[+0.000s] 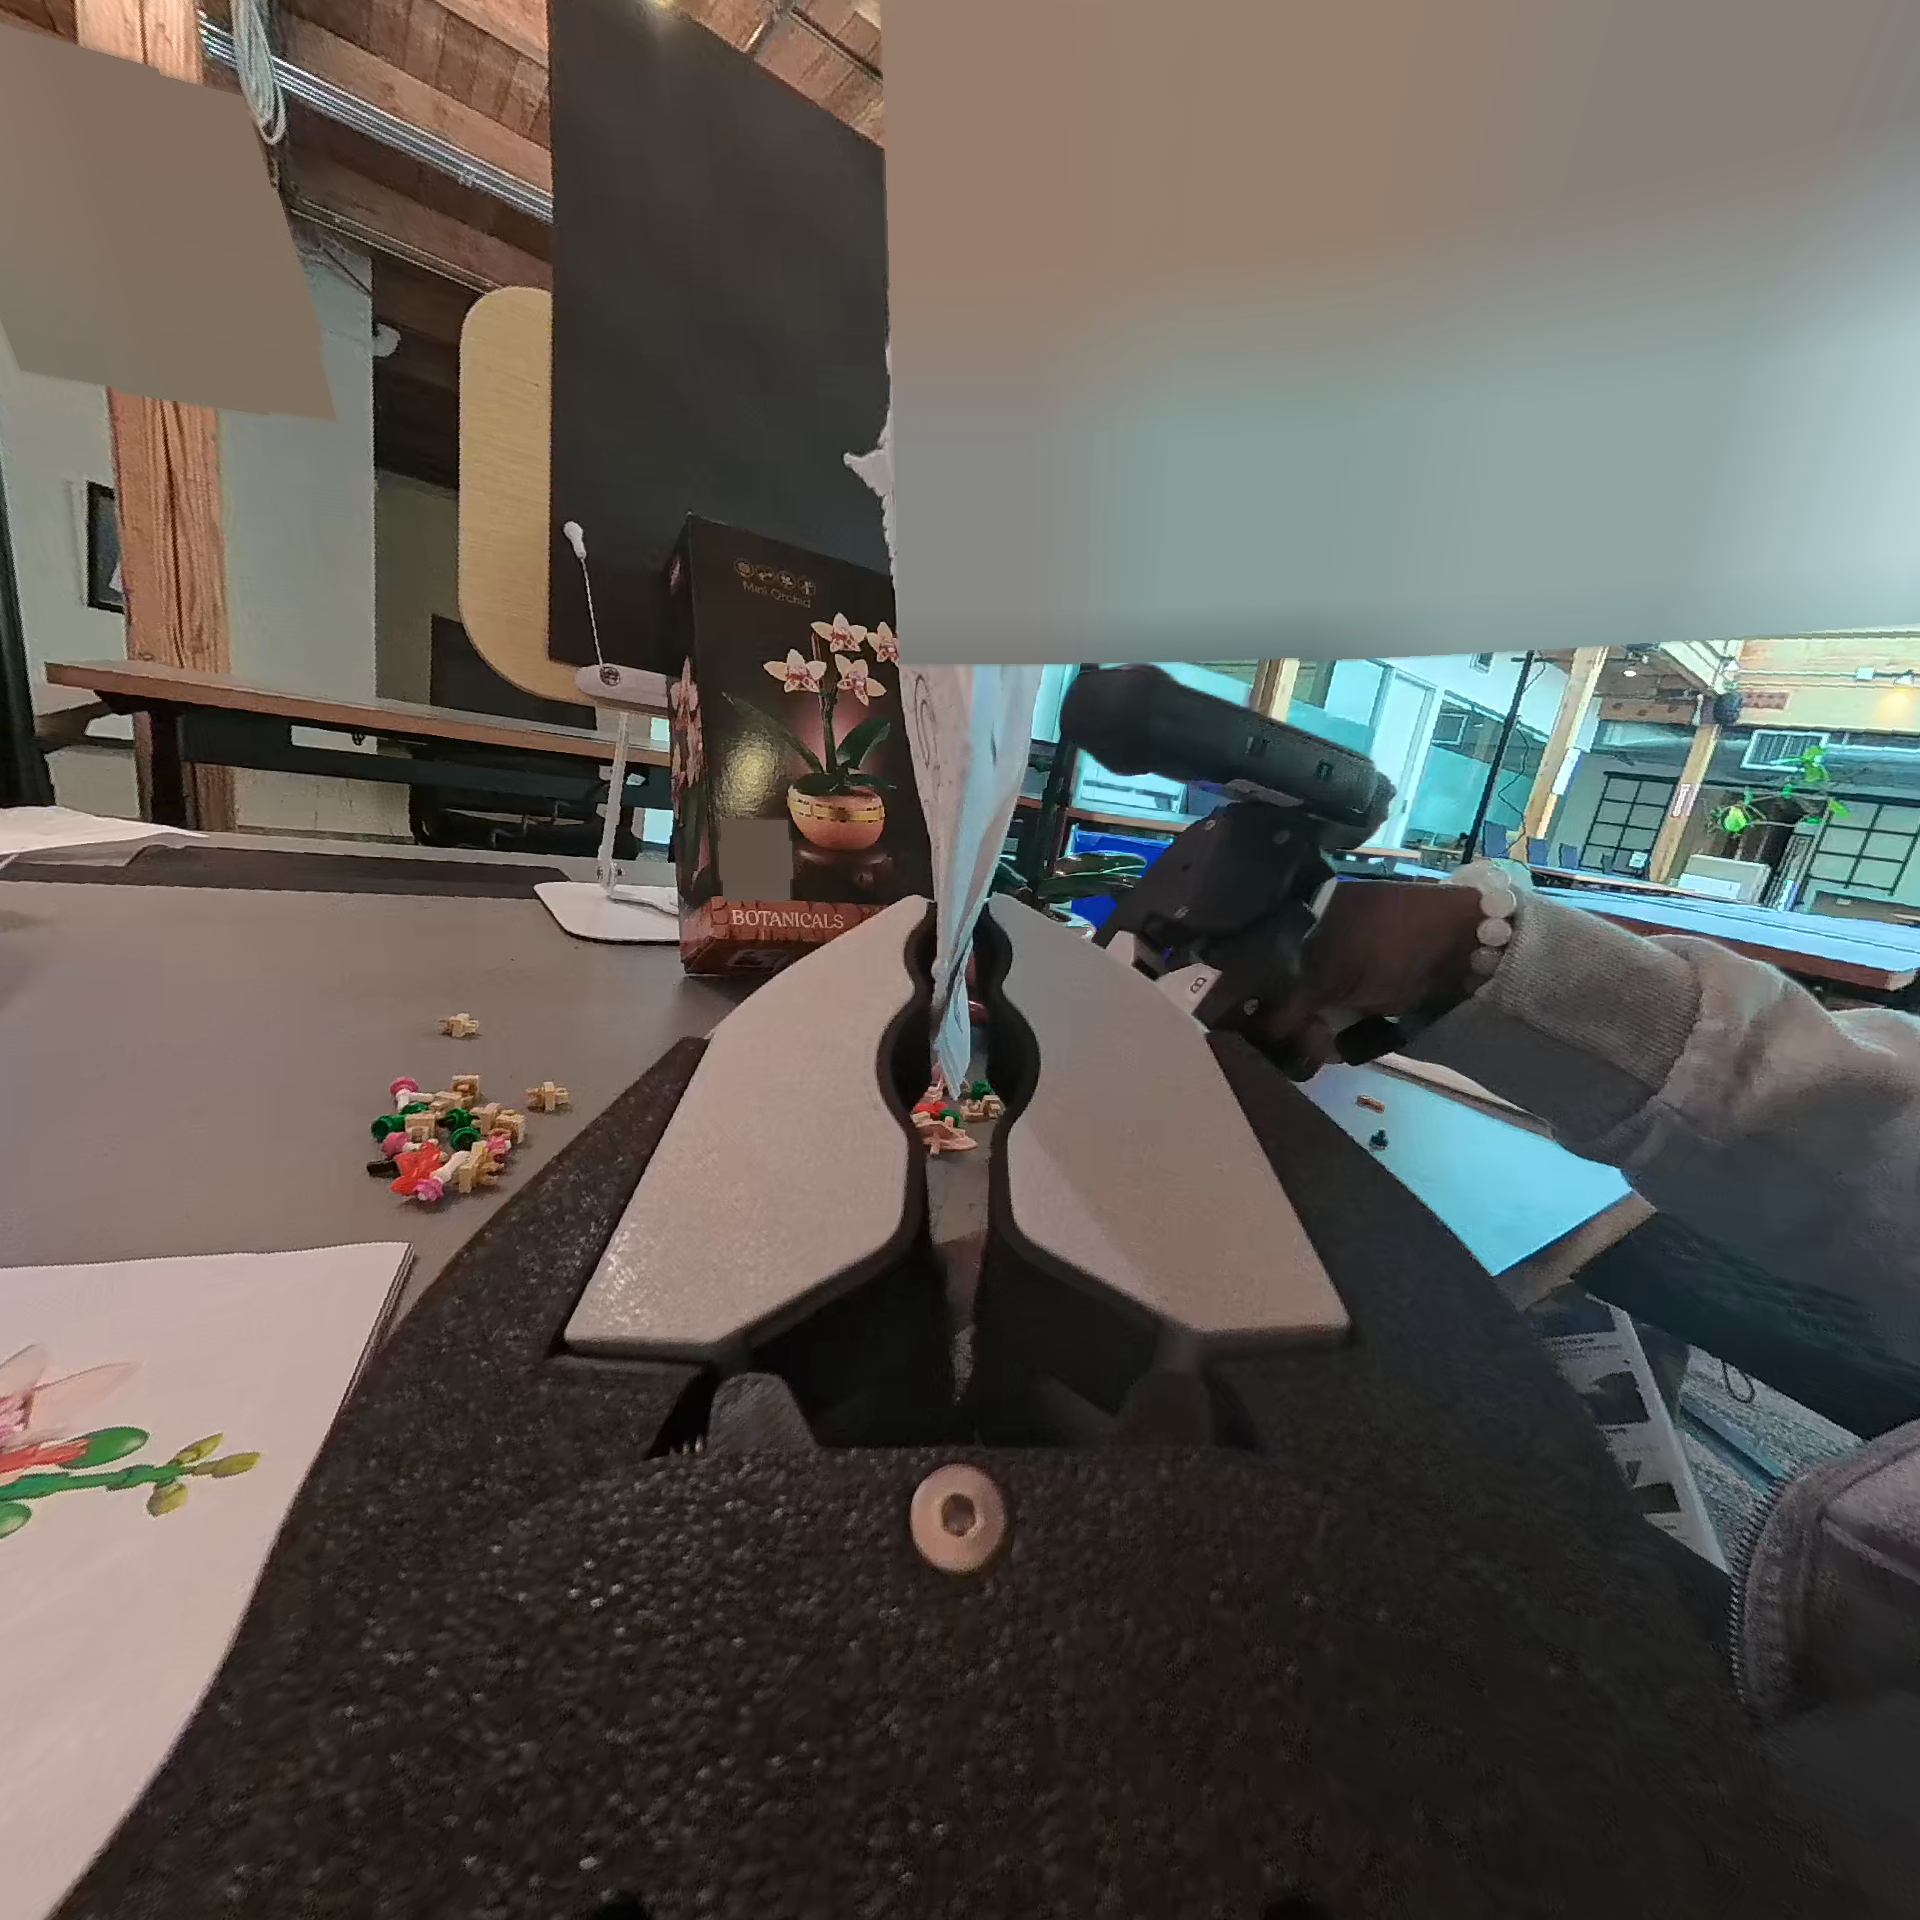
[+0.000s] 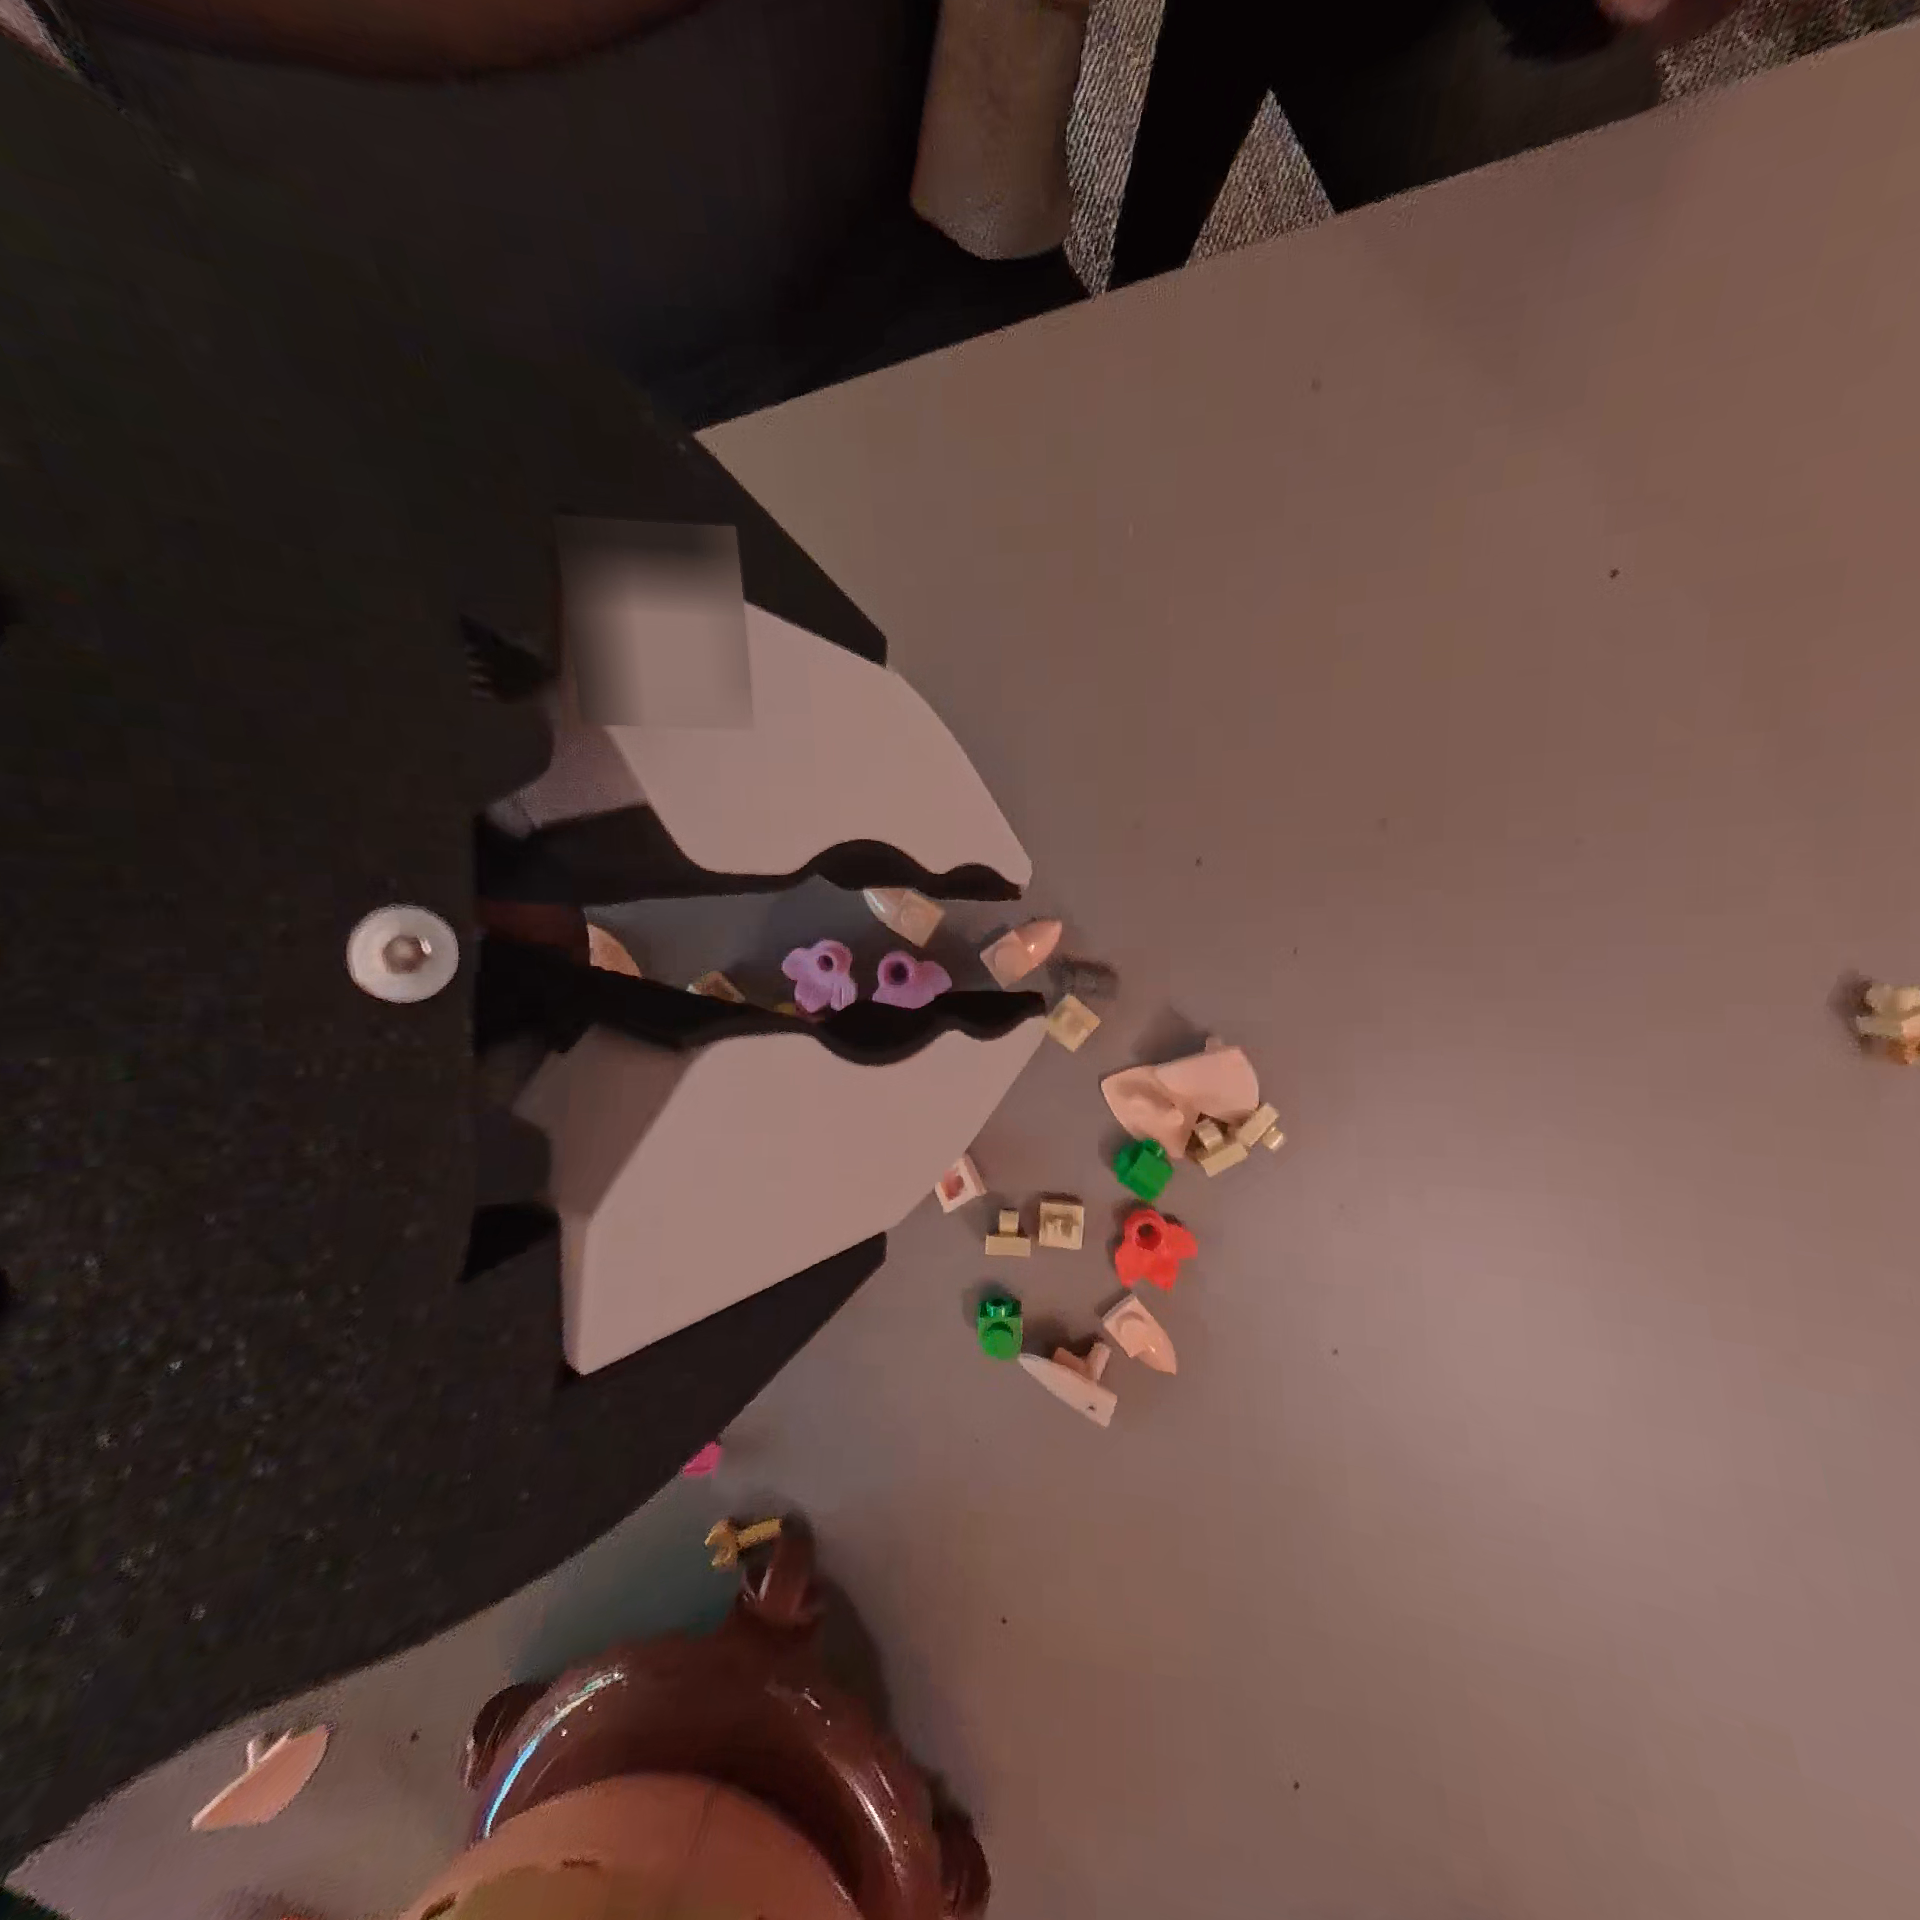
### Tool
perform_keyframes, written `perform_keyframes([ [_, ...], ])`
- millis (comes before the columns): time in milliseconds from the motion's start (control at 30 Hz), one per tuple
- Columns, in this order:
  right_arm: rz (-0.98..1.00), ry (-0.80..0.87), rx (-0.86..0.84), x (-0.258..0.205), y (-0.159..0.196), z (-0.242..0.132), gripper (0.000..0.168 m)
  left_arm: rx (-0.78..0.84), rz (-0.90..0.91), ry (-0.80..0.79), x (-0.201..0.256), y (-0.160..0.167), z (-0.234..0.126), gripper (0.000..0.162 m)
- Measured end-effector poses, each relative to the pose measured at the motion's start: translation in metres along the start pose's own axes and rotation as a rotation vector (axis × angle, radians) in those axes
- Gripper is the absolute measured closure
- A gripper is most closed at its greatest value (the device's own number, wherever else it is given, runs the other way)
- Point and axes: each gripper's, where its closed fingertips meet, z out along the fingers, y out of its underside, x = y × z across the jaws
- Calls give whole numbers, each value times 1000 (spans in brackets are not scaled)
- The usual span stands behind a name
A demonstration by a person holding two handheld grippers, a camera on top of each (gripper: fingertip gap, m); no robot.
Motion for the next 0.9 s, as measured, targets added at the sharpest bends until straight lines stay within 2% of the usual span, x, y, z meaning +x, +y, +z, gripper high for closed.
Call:
perform_keyframes([
  [167,85,-74,-1,5,6,5,160,-2,-1,3,-1,0,0,158],
  [400,74,-122,99,-1,-4,-4,162,-7,-4,4,0,1,0,158],
  [467,42,-137,190,-10,-25,-24,162,-15,-6,4,0,3,-1,158],
  [600,-101,-199,516,-50,-103,-96,162,-35,-11,25,3,9,1,158],
  [667,-185,-210,594,-71,-132,-116,158,-44,-7,39,6,11,2,158],
  [767,-263,-245,539,-95,-148,-109,153,-50,5,57,11,13,3,158],
  [900,-250,-216,518,-90,-152,-107,147,-46,5,58,10,12,3,158],
])
